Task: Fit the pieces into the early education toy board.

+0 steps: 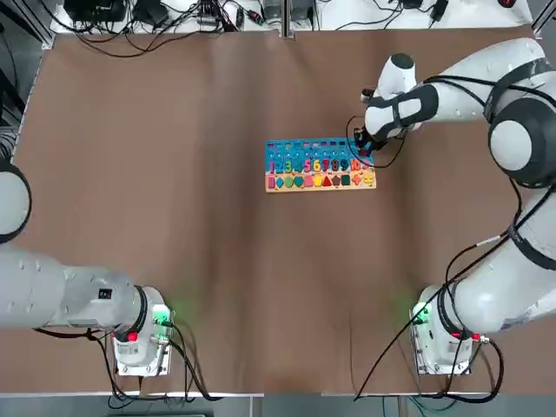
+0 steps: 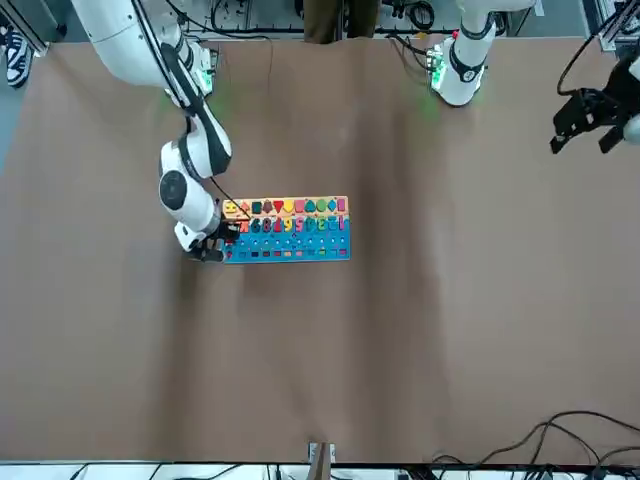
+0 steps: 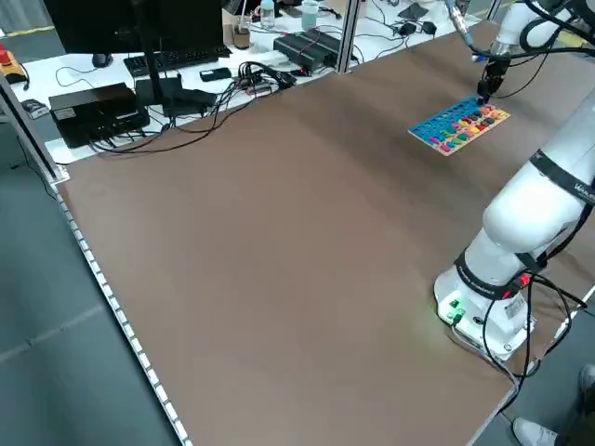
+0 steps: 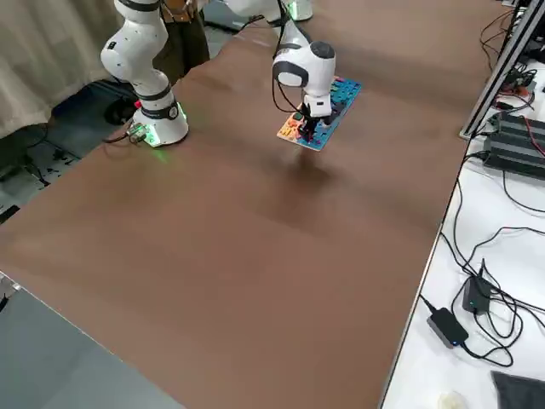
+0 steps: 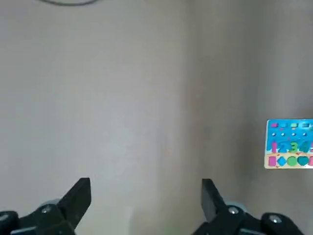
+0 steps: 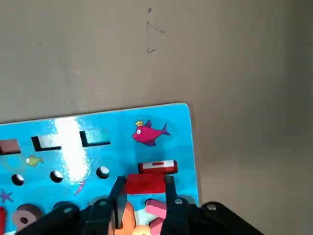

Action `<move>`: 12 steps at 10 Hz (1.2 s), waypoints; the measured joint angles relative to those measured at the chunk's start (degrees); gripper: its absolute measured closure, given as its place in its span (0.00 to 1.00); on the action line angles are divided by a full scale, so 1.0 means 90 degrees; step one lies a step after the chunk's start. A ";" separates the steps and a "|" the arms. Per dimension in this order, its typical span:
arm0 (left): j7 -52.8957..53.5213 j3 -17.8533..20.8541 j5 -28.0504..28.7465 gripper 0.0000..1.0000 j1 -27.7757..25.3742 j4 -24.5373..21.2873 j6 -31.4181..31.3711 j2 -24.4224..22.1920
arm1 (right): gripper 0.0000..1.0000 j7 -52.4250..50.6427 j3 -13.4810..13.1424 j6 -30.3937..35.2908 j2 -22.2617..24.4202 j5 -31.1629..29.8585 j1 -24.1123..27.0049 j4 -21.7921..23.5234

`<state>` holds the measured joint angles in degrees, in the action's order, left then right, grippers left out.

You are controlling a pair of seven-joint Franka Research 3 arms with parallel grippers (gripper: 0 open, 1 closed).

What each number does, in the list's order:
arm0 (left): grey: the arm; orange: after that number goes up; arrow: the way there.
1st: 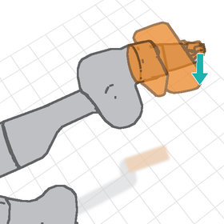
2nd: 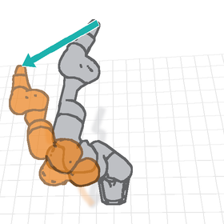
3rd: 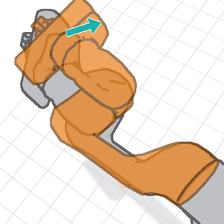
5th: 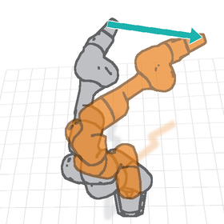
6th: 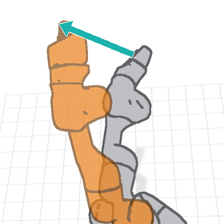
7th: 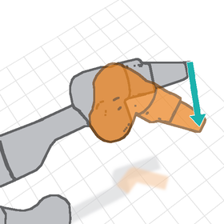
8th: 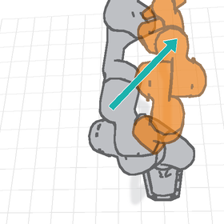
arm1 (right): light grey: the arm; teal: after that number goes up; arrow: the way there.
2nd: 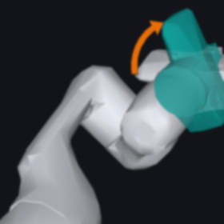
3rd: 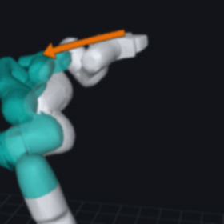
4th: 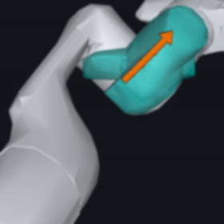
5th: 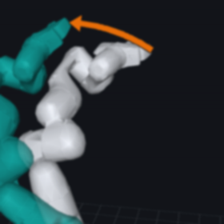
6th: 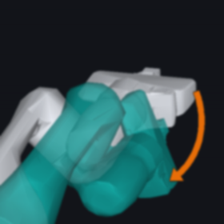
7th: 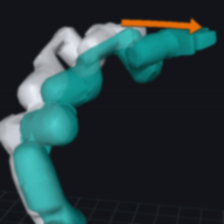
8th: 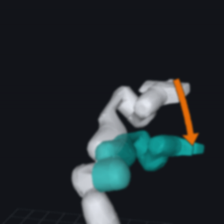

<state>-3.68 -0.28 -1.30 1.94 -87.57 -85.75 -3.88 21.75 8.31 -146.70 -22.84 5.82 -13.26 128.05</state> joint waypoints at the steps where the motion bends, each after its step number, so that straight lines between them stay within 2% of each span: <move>1: 0.0019 0.0064 -0.0003 0.00 -0.0013 -0.0087 0.0001 0.0027 | 0.64 0.0002 -0.0021 0.0000 -0.0001 0.0000 -0.0008 -0.0002; 7: 0.0019 0.0070 -0.0003 0.02 -0.0038 -0.0110 -0.0094 0.0205 | 0.64 0.0000 -0.0189 0.0016 -0.0038 0.0000 -0.0050 -0.0069; 12: -0.0101 0.0068 -0.0003 0.01 -0.0020 0.0058 -0.0113 0.0217 | 0.64 0.0005 -0.0313 0.0016 -0.0050 0.0000 -0.0323 -0.0100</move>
<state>-4.59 0.34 -1.33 1.76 -87.06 -86.77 -1.93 21.80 5.49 -146.56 -23.29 5.82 -16.17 127.16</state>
